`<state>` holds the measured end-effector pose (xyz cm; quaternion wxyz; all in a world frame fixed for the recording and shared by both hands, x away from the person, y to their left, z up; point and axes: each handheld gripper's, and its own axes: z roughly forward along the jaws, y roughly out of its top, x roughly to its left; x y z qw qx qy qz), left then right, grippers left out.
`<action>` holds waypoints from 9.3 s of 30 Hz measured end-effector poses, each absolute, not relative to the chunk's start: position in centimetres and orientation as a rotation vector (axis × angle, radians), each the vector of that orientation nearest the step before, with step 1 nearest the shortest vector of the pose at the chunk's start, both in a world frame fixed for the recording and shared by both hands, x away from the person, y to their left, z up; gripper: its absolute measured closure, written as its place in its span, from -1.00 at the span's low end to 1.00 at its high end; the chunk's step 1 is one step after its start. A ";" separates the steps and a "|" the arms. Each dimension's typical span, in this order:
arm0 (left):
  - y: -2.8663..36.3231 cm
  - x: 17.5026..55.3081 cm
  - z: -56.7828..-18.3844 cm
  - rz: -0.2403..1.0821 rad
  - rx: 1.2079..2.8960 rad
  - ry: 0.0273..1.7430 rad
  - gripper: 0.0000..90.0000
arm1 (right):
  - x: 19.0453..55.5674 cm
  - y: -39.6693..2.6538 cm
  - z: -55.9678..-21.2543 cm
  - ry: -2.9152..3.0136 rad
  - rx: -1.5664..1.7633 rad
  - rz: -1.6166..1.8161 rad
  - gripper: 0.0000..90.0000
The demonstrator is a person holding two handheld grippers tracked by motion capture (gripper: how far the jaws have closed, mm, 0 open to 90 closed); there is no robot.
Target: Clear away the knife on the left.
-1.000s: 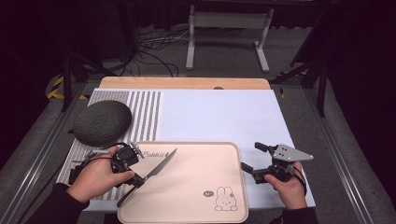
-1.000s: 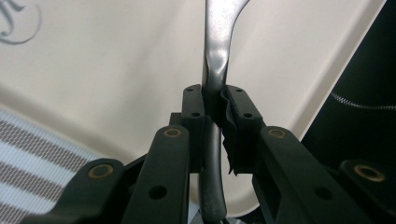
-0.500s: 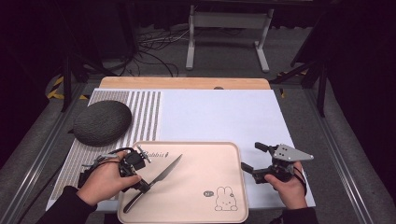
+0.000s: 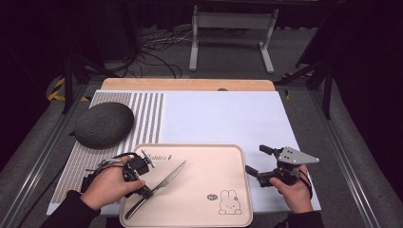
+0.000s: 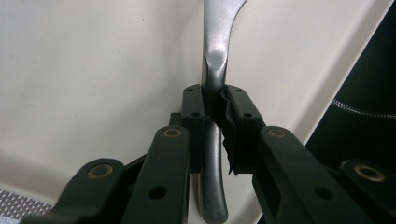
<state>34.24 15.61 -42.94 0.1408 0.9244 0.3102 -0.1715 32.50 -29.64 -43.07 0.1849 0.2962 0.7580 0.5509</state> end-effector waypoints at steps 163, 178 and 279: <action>19.9 33.2 -44.4 -0.207 2.600 0.763 1.00 | 32.7 -29.2 -43.3 2.177 0.822 1.556 -0.90; 20.8 33.0 -44.5 -0.214 2.577 0.814 1.00 | 32.7 -29.1 -43.4 2.183 0.821 1.554 -0.90; 31.8 30.8 -46.6 0.447 1.818 0.646 -0.91 | 32.1 -30.4 -43.6 2.099 0.834 1.617 -0.90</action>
